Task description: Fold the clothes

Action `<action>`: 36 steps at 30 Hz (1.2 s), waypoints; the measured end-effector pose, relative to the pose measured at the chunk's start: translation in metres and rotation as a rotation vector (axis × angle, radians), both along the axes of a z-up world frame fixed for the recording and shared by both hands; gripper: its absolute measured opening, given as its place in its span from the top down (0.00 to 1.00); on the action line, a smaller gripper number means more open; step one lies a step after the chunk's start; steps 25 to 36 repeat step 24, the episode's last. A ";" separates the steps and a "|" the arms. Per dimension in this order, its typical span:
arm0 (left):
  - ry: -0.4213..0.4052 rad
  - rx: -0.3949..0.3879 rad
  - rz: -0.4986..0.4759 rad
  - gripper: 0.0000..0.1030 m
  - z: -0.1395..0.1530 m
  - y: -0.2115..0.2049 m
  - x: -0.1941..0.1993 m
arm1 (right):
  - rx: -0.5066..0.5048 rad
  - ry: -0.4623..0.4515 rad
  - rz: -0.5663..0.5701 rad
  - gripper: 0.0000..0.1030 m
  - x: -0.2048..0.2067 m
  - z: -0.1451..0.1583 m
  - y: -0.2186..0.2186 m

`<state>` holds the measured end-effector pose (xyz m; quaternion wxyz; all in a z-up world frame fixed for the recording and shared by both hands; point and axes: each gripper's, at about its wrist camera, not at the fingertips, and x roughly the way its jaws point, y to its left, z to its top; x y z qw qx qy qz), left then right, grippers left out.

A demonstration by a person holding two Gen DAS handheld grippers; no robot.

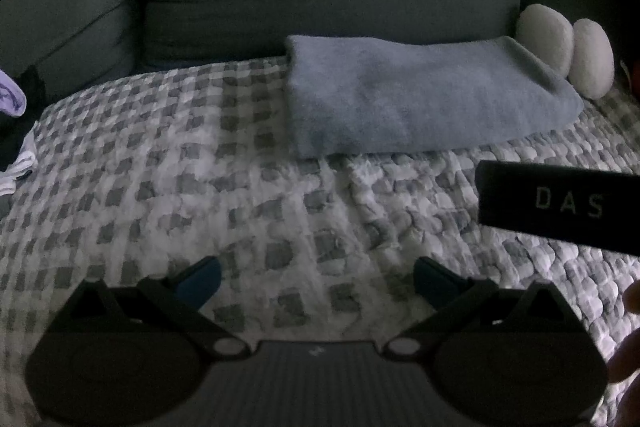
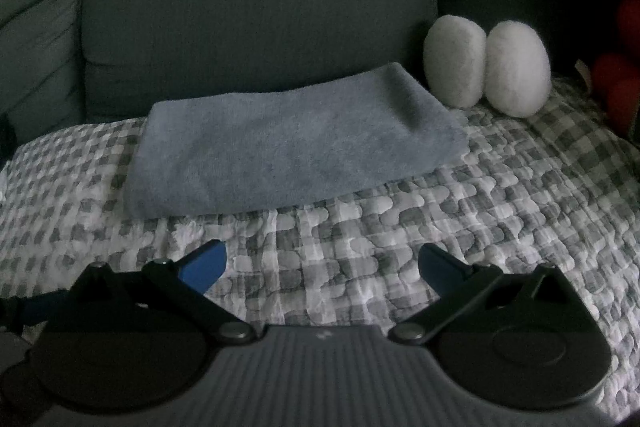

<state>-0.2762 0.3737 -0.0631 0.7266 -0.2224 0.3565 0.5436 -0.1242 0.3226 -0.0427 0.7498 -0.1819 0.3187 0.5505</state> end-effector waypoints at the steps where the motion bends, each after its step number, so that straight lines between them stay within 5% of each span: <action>1: 0.001 0.000 -0.001 0.00 0.000 0.000 0.000 | 0.000 0.000 0.000 0.00 0.000 0.000 0.000; 36: 0.021 0.012 -0.002 0.00 0.002 -0.002 0.002 | -0.014 -0.002 0.008 0.00 -0.001 -0.001 0.002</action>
